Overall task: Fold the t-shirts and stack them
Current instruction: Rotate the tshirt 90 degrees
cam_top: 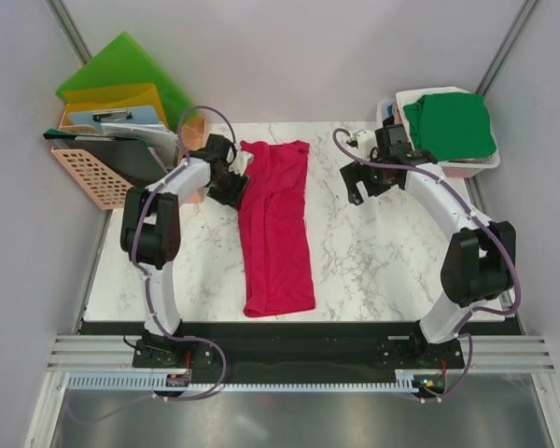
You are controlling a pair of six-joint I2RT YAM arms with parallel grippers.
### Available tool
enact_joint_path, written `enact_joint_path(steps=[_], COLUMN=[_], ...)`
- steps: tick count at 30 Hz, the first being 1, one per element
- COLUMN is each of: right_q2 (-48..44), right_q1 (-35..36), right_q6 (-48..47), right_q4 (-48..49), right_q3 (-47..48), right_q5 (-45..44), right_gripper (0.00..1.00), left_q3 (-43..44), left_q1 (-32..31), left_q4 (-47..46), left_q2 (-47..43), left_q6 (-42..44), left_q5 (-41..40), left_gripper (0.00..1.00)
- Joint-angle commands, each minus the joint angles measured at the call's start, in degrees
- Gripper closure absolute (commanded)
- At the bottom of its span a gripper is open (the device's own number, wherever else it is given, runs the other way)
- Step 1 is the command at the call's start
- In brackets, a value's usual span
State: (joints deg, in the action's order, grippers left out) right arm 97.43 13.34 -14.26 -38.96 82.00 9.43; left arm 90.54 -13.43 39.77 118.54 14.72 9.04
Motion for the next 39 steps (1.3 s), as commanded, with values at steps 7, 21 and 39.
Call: enact_joint_path(steps=[7,21,39], right_q2=[-7.5,13.0,16.1], right_q1=[17.3,37.9,44.2], right_q6=[-1.8,5.8,3.7], right_q4=[-7.3,-5.8,-2.2], right_q3=[-7.8,9.7,-1.4], right_q5=[3.8,25.3,27.7], right_gripper=[0.02,0.16,0.23], left_q3=[-14.1,-31.6,-33.4], left_q1=[1.9,6.9,10.2], left_q4=[-6.6,-21.2,-22.5], left_q2=[-32.6,-50.5,-48.4], left_q6=[0.0,7.1,7.3], left_q5=[-6.6,-19.8,-19.0], left_gripper=[0.39,0.30,0.28])
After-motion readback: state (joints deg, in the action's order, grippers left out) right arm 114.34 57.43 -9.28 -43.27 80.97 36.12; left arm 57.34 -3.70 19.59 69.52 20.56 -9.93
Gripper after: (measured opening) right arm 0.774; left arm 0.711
